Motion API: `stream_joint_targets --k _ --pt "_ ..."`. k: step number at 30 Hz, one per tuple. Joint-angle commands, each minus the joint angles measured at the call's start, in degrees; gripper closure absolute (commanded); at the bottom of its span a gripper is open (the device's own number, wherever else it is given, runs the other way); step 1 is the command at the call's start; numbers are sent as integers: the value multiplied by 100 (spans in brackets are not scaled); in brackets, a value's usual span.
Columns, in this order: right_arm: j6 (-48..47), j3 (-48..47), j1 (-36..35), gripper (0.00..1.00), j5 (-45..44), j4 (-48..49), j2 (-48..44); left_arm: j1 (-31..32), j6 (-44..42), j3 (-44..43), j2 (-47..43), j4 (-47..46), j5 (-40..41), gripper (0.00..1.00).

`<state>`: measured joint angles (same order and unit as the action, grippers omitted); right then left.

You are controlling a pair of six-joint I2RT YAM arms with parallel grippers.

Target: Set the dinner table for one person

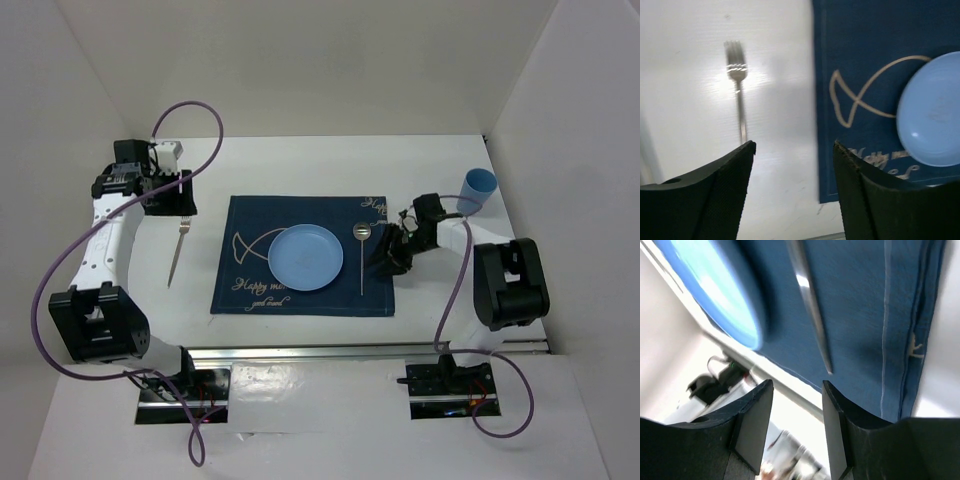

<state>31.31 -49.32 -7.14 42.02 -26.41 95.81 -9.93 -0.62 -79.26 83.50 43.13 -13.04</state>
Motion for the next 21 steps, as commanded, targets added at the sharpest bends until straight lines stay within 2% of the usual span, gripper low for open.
stream_joint_targets --k 1,5,9,13,16,18,21 --pt "-318 -894 37 48 -992 -750 -834 -9 -684 -291 453 448 1296 28" --pt "-433 -1247 37 47 -1714 -1058 -1291 -9 -1334 -99 938 450 2330 24" --pt "-485 -1299 37 44 -1776 -1120 -1425 -9 -1966 270 1255 153 1973 22" --pt "-485 -1239 37 41 -1723 -1120 -1548 -9 -2100 324 1685 -93 1988 22" --pt "-485 -1097 37 41 -1654 -1120 -1601 -9 -2100 18 2178 -165 2077 22" --pt "-485 -931 37 41 -1653 -1068 -1653 -9 -2161 -106 2529 -165 1841 25" --pt "-485 -930 90 40 -1714 -1068 -1715 -9 -2161 -273 2968 -165 1927 28"
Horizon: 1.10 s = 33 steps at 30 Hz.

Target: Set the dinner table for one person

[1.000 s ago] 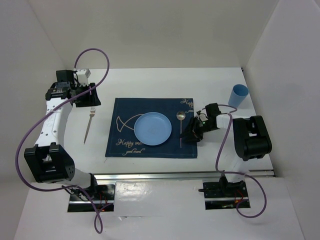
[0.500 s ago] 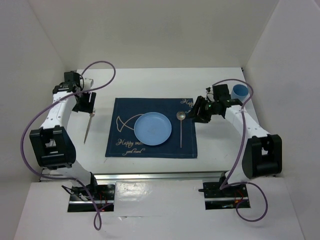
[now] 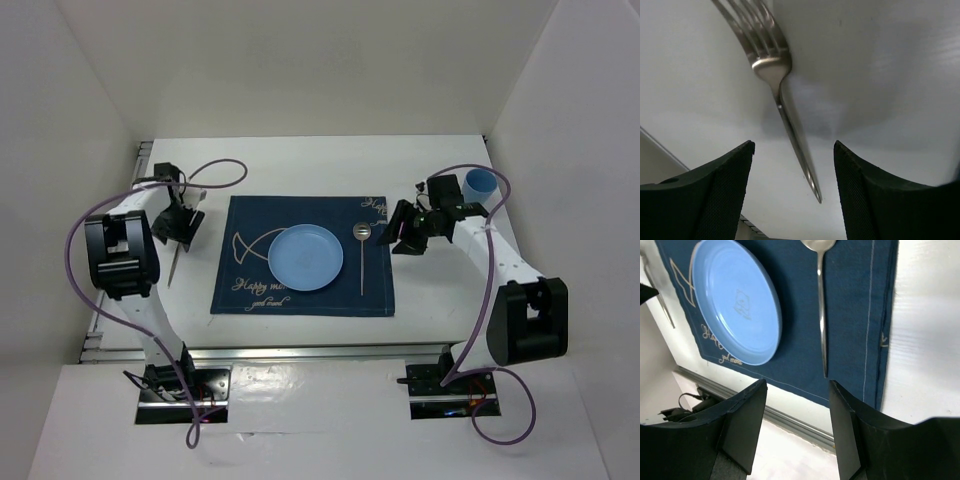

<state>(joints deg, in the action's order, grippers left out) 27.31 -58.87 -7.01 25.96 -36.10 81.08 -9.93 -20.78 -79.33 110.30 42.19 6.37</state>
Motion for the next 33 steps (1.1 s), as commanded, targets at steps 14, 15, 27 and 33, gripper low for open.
stream_joint_targets --k 14,15,27,33 --pt "-86 69 76 40 -310 -99 -514 -9 310 -74 985 -53 31 100" --pt "-86 17 129 40 -371 -99 -514 -9 381 -74 985 -1 31 100" --pt "134 148 129 40 -539 -152 -900 78 2727 -821 -262 685 -1252 100" --pt "257 201 129 38 -592 -152 -962 816 3386 -689 -1115 562 -875 100"
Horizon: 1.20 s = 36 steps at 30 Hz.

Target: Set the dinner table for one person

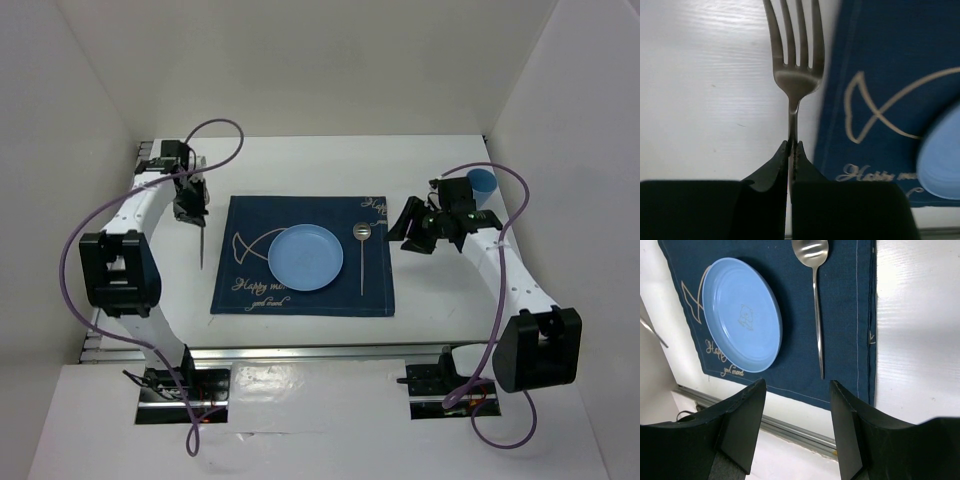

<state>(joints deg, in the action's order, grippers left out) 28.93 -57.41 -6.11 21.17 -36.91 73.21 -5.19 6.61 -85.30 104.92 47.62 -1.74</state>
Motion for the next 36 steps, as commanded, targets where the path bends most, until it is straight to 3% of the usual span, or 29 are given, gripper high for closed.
stream_joint_targets --k 1,11,19,25,36 --pt "96 54 40 38 -165 -71 -236 430 840 -92 -648 20 -64 100" --pt "96 -245 40 38 -323 -300 -184 1520 1825 4 -77 311 42 100" --pt "43 -236 40 35 -438 -361 -237 2268 1694 -232 607 37 1025 100" --pt "43 -183 40 35 -490 -414 -237 2268 1431 -172 1135 -50 1280 100" --pt "-10 -183 40 35 -544 -414 -237 2268 1536 -110 1161 -368 1519 100"
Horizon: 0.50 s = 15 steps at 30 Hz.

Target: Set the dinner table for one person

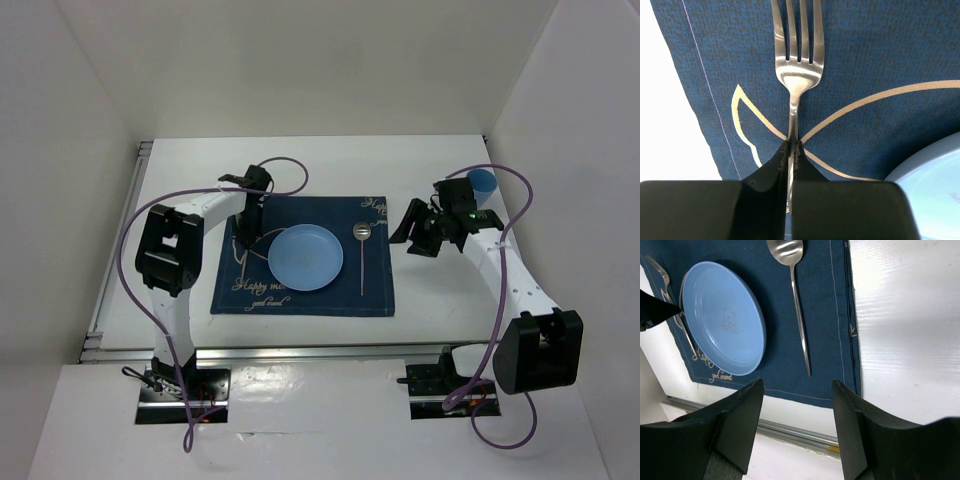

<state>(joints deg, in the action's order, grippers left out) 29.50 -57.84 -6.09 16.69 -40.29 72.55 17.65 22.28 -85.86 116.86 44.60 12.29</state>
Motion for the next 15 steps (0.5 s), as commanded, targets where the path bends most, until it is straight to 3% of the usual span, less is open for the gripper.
stream_joint_targets --k 1,4,5,11,12,13,15 --pt "-67 -139 37 35 -96 -75 -171 -16 -118 -53 21 -13 115 98" --pt "-67 -139 37 35 -148 -75 -171 -16 -119 -106 161 110 -42 95" --pt "-67 -139 37 35 -148 -75 -171 -16 -119 -106 162 110 -43 87" --pt "-120 -139 37 34 -200 -137 -224 -16 -119 -159 215 277 -175 74" --pt "-120 -139 37 34 -201 -189 -224 -16 -119 -159 145 277 -244 54" --pt "-120 -139 37 34 -201 -189 -224 -16 -119 -159 144 277 -245 45" --pt "-120 -209 37 34 -271 -242 -277 -16 -171 -211 92 277 -307 37"
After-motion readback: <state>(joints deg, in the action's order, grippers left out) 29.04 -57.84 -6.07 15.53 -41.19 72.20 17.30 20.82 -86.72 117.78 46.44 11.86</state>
